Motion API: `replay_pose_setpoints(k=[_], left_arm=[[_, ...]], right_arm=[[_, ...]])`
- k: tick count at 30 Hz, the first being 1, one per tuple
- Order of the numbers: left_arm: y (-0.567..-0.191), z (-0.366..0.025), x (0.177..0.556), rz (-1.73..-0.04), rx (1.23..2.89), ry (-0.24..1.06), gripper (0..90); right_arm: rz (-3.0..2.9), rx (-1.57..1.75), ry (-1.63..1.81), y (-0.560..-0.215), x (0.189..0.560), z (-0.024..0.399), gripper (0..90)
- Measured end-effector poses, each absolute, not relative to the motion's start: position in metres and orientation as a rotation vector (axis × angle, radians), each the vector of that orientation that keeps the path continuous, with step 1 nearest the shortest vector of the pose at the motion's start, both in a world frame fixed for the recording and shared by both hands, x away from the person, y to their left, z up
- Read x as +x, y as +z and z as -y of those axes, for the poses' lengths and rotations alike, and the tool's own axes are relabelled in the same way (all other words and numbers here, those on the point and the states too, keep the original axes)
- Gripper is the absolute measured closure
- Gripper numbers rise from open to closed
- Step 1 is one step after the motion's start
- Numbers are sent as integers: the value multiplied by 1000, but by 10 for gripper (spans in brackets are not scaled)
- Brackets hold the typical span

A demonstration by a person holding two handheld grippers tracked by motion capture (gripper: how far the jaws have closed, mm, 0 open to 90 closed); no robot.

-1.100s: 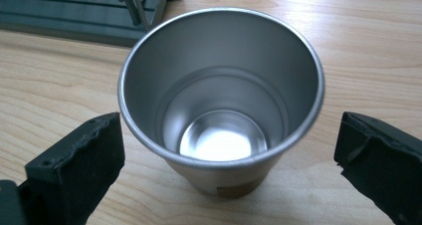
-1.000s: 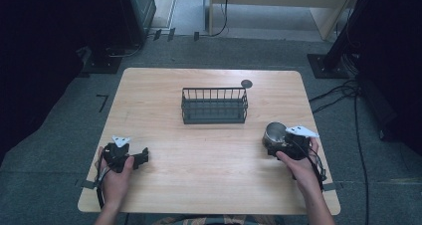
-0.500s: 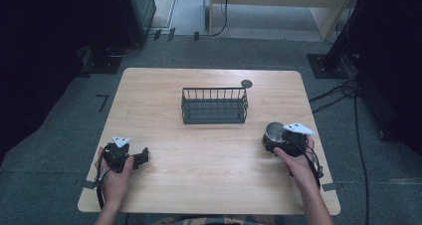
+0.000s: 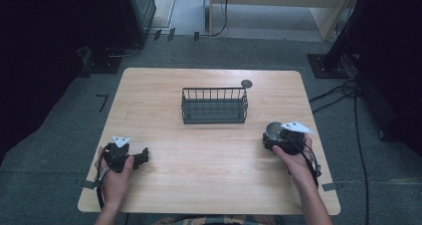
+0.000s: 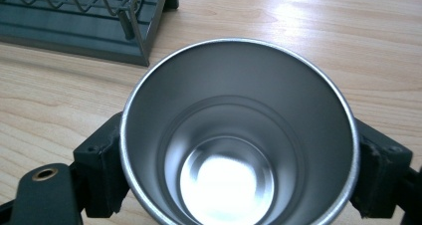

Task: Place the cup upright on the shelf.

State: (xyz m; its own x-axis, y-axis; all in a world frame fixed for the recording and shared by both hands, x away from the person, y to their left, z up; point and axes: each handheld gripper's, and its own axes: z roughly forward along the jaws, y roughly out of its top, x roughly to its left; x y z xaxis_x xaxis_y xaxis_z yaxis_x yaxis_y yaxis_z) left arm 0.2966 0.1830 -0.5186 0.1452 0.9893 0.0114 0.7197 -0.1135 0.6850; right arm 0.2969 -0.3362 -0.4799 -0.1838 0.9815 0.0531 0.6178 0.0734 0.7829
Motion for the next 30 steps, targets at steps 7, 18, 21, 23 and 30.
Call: replay_pose_setpoints(k=[7, 18, 21, 23, 30], left_arm=[[-519, -183, 297, -1629, 1895, 658, 0], [-519, -183, 297, -1629, 1895, 658, 0], [-519, -183, 297, -1629, 1895, 658, 0], [-519, -183, 297, -1629, 1895, 658, 0], [-519, -183, 297, -1629, 1895, 658, 0]], right_arm=[[-1854, 1556, 973, -473, 295, 335, 149], [-1867, 1517, 1001, -464, 294, 327, 151], [-1870, 1505, 1008, -461, 294, 325, 151], [-1870, 1502, 1015, -459, 294, 323, 151], [-1881, 1484, 1028, -455, 296, 317, 152]])
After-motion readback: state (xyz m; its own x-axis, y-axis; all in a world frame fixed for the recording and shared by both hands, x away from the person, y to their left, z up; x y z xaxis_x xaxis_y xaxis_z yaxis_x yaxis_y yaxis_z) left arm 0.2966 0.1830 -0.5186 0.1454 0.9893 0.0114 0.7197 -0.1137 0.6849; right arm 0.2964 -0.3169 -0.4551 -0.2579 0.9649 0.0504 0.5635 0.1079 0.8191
